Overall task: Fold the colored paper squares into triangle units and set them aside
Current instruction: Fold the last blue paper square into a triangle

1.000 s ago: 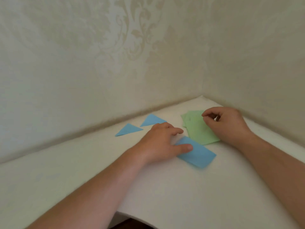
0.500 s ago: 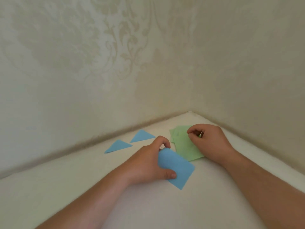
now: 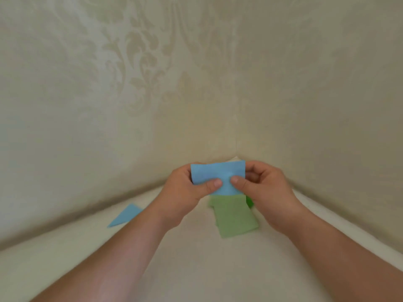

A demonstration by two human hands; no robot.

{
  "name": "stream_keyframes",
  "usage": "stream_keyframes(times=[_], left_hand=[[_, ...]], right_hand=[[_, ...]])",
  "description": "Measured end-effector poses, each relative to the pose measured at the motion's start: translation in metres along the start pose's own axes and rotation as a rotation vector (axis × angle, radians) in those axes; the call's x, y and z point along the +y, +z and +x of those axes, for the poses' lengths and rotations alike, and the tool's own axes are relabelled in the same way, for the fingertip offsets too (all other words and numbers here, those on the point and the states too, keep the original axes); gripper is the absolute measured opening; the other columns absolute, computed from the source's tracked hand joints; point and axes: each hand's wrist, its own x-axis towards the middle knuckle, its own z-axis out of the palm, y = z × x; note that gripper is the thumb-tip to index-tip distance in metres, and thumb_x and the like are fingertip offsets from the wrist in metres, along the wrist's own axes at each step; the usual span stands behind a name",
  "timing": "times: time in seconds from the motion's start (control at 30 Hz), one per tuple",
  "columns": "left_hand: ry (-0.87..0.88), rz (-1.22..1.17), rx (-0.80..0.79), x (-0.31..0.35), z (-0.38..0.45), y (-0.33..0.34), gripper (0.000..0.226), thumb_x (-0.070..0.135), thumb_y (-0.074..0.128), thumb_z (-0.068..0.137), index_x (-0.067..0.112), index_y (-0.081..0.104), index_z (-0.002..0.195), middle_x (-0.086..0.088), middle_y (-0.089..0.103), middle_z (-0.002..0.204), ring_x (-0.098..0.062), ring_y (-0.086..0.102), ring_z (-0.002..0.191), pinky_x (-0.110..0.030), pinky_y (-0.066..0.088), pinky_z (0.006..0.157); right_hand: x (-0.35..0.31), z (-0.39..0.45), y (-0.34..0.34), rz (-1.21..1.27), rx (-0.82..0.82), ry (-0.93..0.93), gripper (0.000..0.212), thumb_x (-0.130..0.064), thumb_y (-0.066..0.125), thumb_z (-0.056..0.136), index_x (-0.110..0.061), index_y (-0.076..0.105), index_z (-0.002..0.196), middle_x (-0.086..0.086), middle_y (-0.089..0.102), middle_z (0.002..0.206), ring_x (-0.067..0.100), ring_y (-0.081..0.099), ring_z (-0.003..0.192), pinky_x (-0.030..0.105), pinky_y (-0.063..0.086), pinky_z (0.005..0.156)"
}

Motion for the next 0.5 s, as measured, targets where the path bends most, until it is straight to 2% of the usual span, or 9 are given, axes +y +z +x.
stream_keyframes(times=[0.07,0.13,0.2,0.27,0.3,0.37,0.43,0.5], left_hand=[[-0.002,0.043,0.1,-0.013,0.01,0.004,0.026,0.019,0.078,0.089,0.009,0.067,0.11,-0.002,0.075,0.094,-0.012,0.069,0.08,-0.023,0.055,0.07],[-0.116,0.013,0.176,-0.022,0.015,0.007,0.04,0.05,0.069,0.089,0.014,0.062,0.103,-0.004,0.063,0.082,-0.014,0.058,0.065,-0.026,0.048,0.06],[-0.377,-0.241,0.048,-0.018,0.018,0.007,0.067,0.075,0.049,0.086,0.012,0.062,0.107,-0.012,0.066,0.081,-0.02,0.061,0.062,-0.03,0.05,0.057],[-0.499,-0.471,-0.147,-0.012,0.017,0.003,0.092,0.084,0.039,0.08,0.007,0.065,0.123,-0.019,0.074,0.104,-0.029,0.072,0.081,-0.033,0.059,0.066],[-0.477,-0.531,-0.185,-0.011,0.016,0.0,0.092,0.08,0.043,0.08,0.006,0.064,0.13,-0.02,0.073,0.118,-0.032,0.073,0.097,-0.035,0.062,0.076],[-0.359,-0.555,-0.16,-0.011,0.014,-0.004,0.066,0.051,0.058,0.089,0.005,0.061,0.136,-0.019,0.069,0.131,-0.032,0.068,0.117,-0.036,0.061,0.091],[-0.242,-0.458,-0.1,-0.014,0.012,-0.01,0.041,0.017,0.063,0.096,0.004,0.061,0.134,-0.018,0.07,0.129,-0.032,0.068,0.118,-0.036,0.06,0.093],[-0.188,-0.385,-0.08,-0.02,0.008,-0.015,0.034,0.003,0.062,0.097,0.003,0.062,0.131,-0.019,0.071,0.126,-0.033,0.07,0.114,-0.038,0.06,0.093]], right_hand=[[0.002,0.004,-0.004,-0.195,0.147,-0.099,0.018,-0.003,0.076,0.088,-0.02,0.076,0.095,-0.003,0.078,0.09,0.014,0.072,0.082,0.032,0.061,0.073],[0.006,0.006,-0.007,-0.405,0.219,-0.224,0.017,-0.01,0.078,0.087,-0.027,0.075,0.087,-0.013,0.074,0.09,0.002,0.066,0.081,0.023,0.052,0.071],[0.012,0.009,-0.01,-0.646,0.245,-0.437,0.022,-0.011,0.08,0.084,-0.032,0.074,0.083,-0.019,0.068,0.099,0.003,0.061,0.101,0.014,0.043,0.084],[0.02,0.013,-0.014,-0.809,0.193,-0.634,0.025,-0.005,0.082,0.08,-0.028,0.078,0.086,-0.014,0.063,0.11,0.014,0.055,0.11,0.015,0.038,0.091],[0.023,0.014,-0.015,-0.848,0.149,-0.693,0.027,-0.002,0.082,0.077,-0.027,0.079,0.087,-0.01,0.061,0.114,0.018,0.053,0.11,0.017,0.038,0.091],[0.026,0.015,-0.015,-0.879,0.068,-0.744,0.031,0.0,0.084,0.075,-0.027,0.081,0.089,-0.005,0.059,0.121,0.024,0.052,0.112,0.025,0.041,0.091],[0.028,0.017,-0.013,-0.884,-0.01,-0.731,0.033,-0.002,0.086,0.076,-0.031,0.081,0.091,-0.005,0.056,0.127,0.026,0.051,0.117,0.027,0.041,0.095],[0.03,0.017,-0.012,-0.865,-0.09,-0.685,0.037,-0.003,0.086,0.078,-0.036,0.08,0.094,-0.008,0.051,0.131,0.024,0.049,0.121,0.028,0.042,0.095]])
